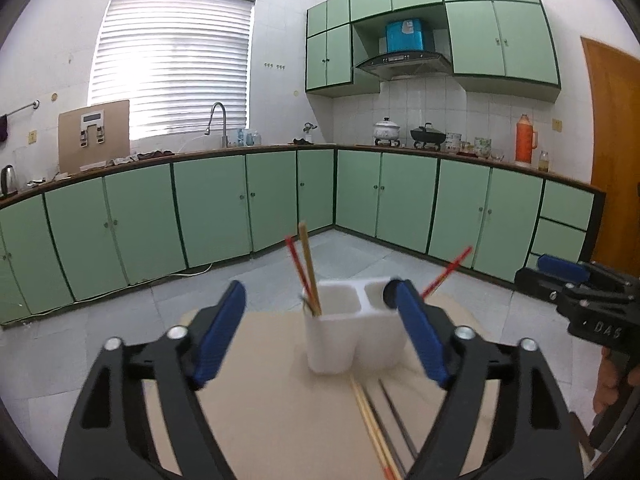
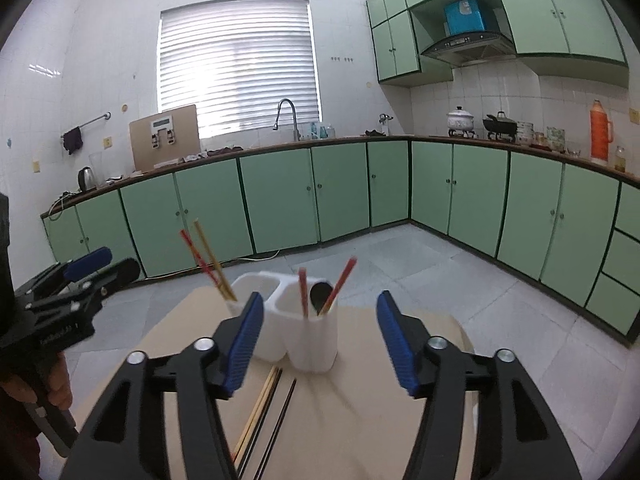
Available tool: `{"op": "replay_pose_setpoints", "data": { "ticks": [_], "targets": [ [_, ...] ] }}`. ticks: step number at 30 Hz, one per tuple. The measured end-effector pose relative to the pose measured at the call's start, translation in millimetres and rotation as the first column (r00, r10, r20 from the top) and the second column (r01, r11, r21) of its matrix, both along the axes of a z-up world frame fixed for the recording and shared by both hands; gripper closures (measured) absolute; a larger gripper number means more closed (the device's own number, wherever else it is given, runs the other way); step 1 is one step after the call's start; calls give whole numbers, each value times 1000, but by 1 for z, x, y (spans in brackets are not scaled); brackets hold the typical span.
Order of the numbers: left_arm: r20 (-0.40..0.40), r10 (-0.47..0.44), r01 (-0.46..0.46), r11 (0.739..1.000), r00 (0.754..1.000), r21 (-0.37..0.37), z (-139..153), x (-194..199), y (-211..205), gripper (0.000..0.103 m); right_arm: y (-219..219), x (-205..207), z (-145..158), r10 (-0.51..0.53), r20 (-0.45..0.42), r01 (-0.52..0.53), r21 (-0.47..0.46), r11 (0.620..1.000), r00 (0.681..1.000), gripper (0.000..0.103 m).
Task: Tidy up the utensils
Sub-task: 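Open both tools and withdraw them from the holder, then lower the right tool and grasp the black chopstick with gold band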
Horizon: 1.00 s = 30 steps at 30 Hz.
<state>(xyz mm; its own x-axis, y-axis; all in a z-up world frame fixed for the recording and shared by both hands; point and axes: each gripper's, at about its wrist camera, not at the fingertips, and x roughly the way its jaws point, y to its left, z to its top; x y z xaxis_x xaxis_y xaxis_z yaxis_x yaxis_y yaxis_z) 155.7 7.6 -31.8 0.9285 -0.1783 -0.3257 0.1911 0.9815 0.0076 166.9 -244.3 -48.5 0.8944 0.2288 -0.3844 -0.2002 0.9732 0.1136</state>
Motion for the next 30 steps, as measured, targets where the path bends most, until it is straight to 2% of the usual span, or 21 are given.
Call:
{"op": "replay_pose_setpoints", "data": {
  "ticks": [3, 5, 8, 15, 21, 30],
  "targets": [
    [-21, -1, 1, 1000, 1000, 0, -13, -13, 3, 16, 4, -15, -11, -4, -12, 4, -1, 1000, 1000, 29],
    [-41, 4, -3, 1000, 999, 6, -22, -20, 5, 13, 8, -22, -18, -22, -20, 22, -1, 1000, 1000, 17],
    [-87, 8, -8, 1000, 996, 1, -39, -28, 9, 11, 12, -31, -34, -56, -39, 56, 1, 998, 998, 6],
    [-150, 59, -55, 998, 987, 35, -89, -41, 17, 10, 24, -43, -86, -45, -134, 42, -29, 999, 990, 6],
    [-212, 56, -40, 996, 976, 78, -118, -55, 16, 10, 32, -60, -121, -57, -194, 46, -64, 997, 979, 7],
    [-305, 81, -42, 990, 949, 134, -148, -63, 15, 10, 45, -80, -155, -35, -283, 20, -58, 998, 958, 36]
  ]
}}
